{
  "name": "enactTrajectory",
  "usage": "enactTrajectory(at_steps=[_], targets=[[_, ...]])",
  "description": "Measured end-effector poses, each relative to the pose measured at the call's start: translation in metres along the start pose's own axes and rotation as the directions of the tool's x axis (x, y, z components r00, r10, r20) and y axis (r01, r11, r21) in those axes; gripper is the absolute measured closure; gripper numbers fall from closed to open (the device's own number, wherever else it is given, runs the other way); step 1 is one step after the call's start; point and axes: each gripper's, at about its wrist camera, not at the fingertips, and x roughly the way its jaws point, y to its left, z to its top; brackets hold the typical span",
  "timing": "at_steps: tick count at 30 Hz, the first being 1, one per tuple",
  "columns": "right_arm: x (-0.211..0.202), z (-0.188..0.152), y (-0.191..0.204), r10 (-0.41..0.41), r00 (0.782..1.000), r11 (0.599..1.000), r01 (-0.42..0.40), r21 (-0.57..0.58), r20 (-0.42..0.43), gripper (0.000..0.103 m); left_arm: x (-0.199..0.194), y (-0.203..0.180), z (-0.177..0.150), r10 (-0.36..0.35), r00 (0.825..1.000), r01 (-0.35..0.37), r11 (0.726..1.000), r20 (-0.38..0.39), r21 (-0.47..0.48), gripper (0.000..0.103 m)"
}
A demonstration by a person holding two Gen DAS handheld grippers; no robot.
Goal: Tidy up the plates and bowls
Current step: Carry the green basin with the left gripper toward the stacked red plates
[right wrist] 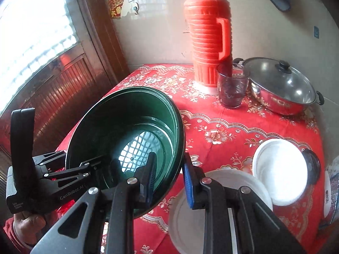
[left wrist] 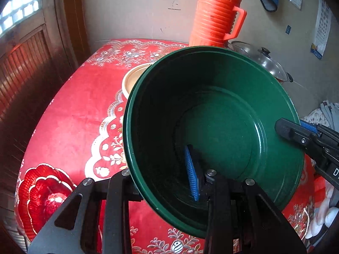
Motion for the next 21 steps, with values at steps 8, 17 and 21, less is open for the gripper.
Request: enactTrajectory(at_steps=[8,17,21], targets=[[-0.005,-0.017,0.044,0.05,0.999,0.998,-0.051,-0.046,-0.012,0.078,-0.027,0.036,-0.036,0.034,0.999,-0.034,0.999,0.015,-0.008,0.072],[-0.002,-0.031,0.107,0.116,0.992,0.985,-0.121,-0.12,-0.047,0.077,-0.054,0.099,-0.07,0.072,0.997,-0.071,0.995,0.02,-0.073,0.072],[0.004,-0.038,0.139,0.157,0.985,0.974,-0.167,-0.154,-0.078,0.075,-0.063,0.13,-0.082,0.094,0.996,-0.093,0.99,0.007,-0.11,0.072]])
